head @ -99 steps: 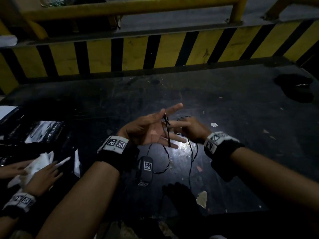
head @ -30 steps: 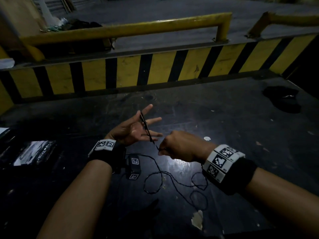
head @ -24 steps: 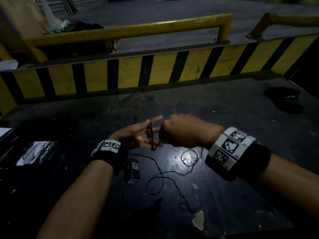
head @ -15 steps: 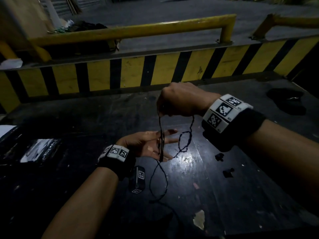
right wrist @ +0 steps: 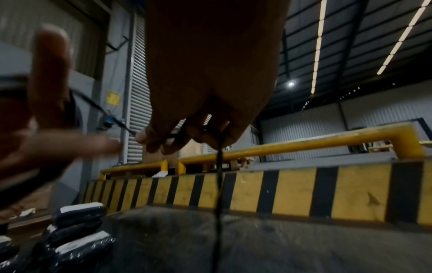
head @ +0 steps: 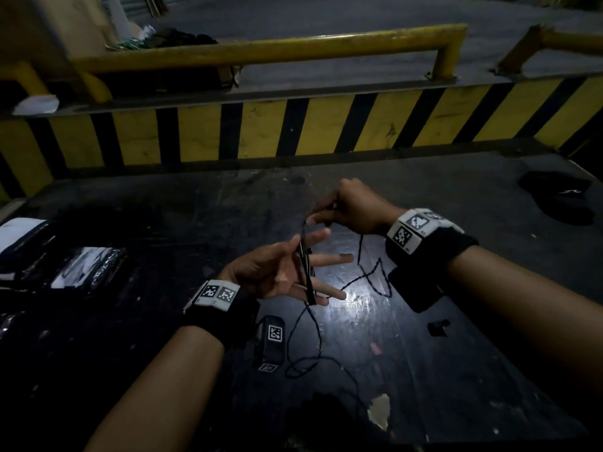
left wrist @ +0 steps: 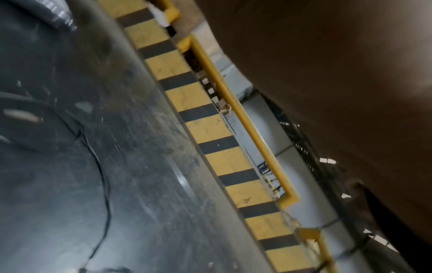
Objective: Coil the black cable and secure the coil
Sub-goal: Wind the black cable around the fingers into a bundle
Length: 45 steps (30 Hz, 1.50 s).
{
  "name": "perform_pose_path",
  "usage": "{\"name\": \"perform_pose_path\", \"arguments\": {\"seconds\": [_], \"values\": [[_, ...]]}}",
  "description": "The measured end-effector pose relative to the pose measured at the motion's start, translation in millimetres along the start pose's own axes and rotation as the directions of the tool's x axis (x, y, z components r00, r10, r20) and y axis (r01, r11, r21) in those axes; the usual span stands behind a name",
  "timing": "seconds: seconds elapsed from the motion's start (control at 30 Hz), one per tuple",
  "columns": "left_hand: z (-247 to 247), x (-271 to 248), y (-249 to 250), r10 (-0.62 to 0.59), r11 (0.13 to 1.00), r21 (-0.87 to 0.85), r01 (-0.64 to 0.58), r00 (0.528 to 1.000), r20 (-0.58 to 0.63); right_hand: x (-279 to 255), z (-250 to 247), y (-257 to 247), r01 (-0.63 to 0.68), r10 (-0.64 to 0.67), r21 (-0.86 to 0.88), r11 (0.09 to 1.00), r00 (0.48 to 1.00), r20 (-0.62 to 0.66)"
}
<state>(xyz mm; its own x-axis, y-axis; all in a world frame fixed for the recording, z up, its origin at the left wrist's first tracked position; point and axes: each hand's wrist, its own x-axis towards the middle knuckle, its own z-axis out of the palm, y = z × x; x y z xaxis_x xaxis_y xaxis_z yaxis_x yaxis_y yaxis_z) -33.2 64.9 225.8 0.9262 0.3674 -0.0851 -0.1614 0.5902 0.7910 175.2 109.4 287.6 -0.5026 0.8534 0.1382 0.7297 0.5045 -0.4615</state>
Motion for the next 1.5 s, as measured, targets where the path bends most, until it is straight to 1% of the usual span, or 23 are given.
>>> {"name": "perform_pose_path", "arguments": {"seconds": [0.07, 0.17, 0.27, 0.37, 0.47, 0.53, 0.6, 0.73, 0.83, 0.93, 1.03, 1.1, 1.2, 1.33, 1.4, 1.5], "values": [[4, -1, 4, 0.054, 0.998, -0.04, -0.052, 0.998, 0.043, -10, 19, 8, 0.001, -0.002, 0.081, 0.997, 1.0, 0.011], [8, -3, 9, 0.121, 0.992, -0.053, -0.118, 0.989, 0.079, -27, 55, 17, -0.056, 0.053, 0.162, 0.985, 0.998, 0.026], [8, -2, 15, 0.204, 0.977, -0.07, -0.199, 0.976, 0.074, -37, 92, 22, -0.057, 0.045, 0.224, 0.973, 0.997, 0.058], [0, -2, 19, 0.247, 0.968, -0.057, -0.245, 0.969, 0.014, -46, 118, 16, -0.062, 0.033, 0.281, 0.958, 0.994, 0.108], [-14, -8, 22, 0.243, 0.967, -0.06, -0.249, 0.966, -0.083, -52, 130, 12, -0.044, 0.005, 0.196, 0.98, 0.98, 0.197], [-25, -11, 20, 0.217, 0.973, -0.045, -0.227, 0.963, -0.16, -56, 131, 5, -0.023, -0.023, 0.187, 0.982, 0.97, 0.242], [-33, -13, 17, 0.189, 0.978, -0.04, -0.205, 0.952, -0.241, -57, 127, -4, 0.026, -0.07, 0.159, 0.987, 0.958, 0.279], [-46, -23, 10, 0.104, 0.994, 0.014, -0.107, 0.917, -0.385, -50, 98, -22, 0.062, -0.064, 0.018, 0.998, 0.931, 0.359], [-52, -29, 3, 0.089, 0.996, 0.042, -0.078, 0.905, -0.416, -42, 70, -34, 0.087, -0.047, -0.087, 0.992, 0.919, 0.39], [-51, -26, 0, 0.042, 0.998, 0.056, -0.02, 0.902, -0.429, -33, 51, -42, 0.063, 0.012, -0.172, 0.983, 0.915, 0.403], [-51, -23, -5, -0.016, 0.992, 0.106, 0.068, 0.906, -0.424, -21, 31, -52, 0.038, 0.07, -0.274, 0.961, 0.926, 0.372], [-52, -21, -11, -0.054, 0.981, 0.145, 0.127, 0.901, -0.43, -12, 16, -56, 0.049, 0.065, -0.315, 0.948, 0.938, 0.341], [-51, -19, -18, -0.093, 0.981, 0.114, 0.154, 0.904, -0.417, 6, 0, -52, 0.088, 0.012, -0.318, 0.944, 0.954, 0.298], [-44, -15, -14, -0.107, 0.975, 0.145, 0.171, 0.924, -0.368, 23, 3, -45, 0.151, -0.06, -0.301, 0.942, 0.955, 0.29], [-41, -16, -14, -0.134, 0.971, 0.146, 0.19, 0.936, -0.324, 28, 5, -40, 0.178, -0.101, -0.278, 0.944, 0.958, 0.27], [-34, -22, -16, -0.154, 0.972, 0.135, 0.19, 0.958, -0.241, 31, 5, -28, 0.204, -0.162, -0.215, 0.955, 0.967, 0.196]]}}
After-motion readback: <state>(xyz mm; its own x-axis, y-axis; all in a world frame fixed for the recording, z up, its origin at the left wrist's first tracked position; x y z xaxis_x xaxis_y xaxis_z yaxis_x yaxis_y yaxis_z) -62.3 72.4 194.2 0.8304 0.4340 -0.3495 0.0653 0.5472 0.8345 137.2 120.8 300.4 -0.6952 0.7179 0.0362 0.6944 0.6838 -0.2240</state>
